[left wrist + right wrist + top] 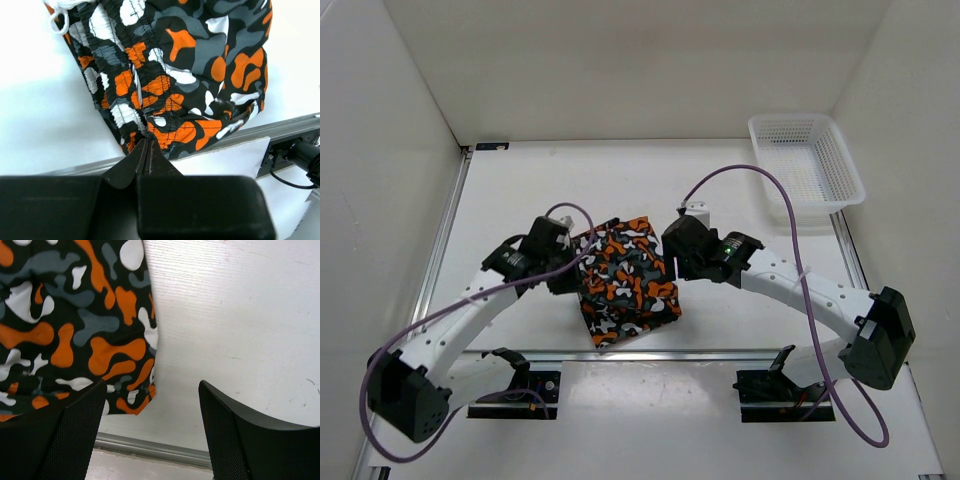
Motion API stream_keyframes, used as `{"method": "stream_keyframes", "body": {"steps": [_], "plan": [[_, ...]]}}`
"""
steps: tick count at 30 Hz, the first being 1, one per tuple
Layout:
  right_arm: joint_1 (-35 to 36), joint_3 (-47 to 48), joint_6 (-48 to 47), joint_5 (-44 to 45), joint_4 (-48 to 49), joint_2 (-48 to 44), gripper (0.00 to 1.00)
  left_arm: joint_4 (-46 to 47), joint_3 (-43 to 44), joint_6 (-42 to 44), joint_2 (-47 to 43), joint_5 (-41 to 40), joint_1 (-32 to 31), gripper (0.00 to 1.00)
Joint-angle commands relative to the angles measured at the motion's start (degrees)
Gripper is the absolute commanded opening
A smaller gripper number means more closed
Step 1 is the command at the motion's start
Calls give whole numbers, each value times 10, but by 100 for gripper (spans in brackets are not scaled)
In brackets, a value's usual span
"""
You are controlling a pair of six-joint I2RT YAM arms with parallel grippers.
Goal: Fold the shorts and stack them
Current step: Fold the shorts
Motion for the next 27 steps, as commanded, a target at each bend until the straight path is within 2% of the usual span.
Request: {"method": "stream_keyframes", "body": {"steps": [1,3,4,5,6,7,8,12,13,16,18,19,20,22,24,27], "plan": [[-6,-5,3,-5,11,-6,79,10,-59,-61,-57,-24,-9,10],[-6,-5,3,-13,16,6,79,18,-79,-73,-70,-24,-16,10],[-6,2,3,-21,21,6,79,23,-79,-68,-64,-10,-21,26],[-6,2,-2,-21,21,13,79,23,-79,-68,-56,-1,-21,37],[-6,15,-8,-27,21,22,79,23,-71,-59,-45,-1,-21,49],[-6,21,-8,-27,21,22,79,13,-54,-59,-26,-1,-21,54],[-6,27,-18,-33,27,31,79,5,-42,-53,-18,-16,-21,66],[-6,72,-61,-70,27,70,79,-15,19,-58,-7,-63,-21,69],[-6,81,-61,-90,32,86,77,-15,41,-58,10,-72,-21,67],[-6,103,-74,-126,49,108,71,-15,68,-63,50,-118,-21,31],[-19,110,-74,-176,75,132,53,-3,81,-63,109,-133,-11,10],[-31,110,-74,-193,86,150,46,-3,81,-56,131,-134,-5,10],[-38,110,-69,-212,106,160,27,9,89,-56,172,-140,5,10],[-62,104,-61,-258,127,191,15,18,95,-51,208,-140,11,10],[-68,104,-53,-276,149,213,5,25,114,-46,257,-140,22,10],[-75,104,-48,-276,159,257,3,25,129,-39,317,-140,28,10]]}}
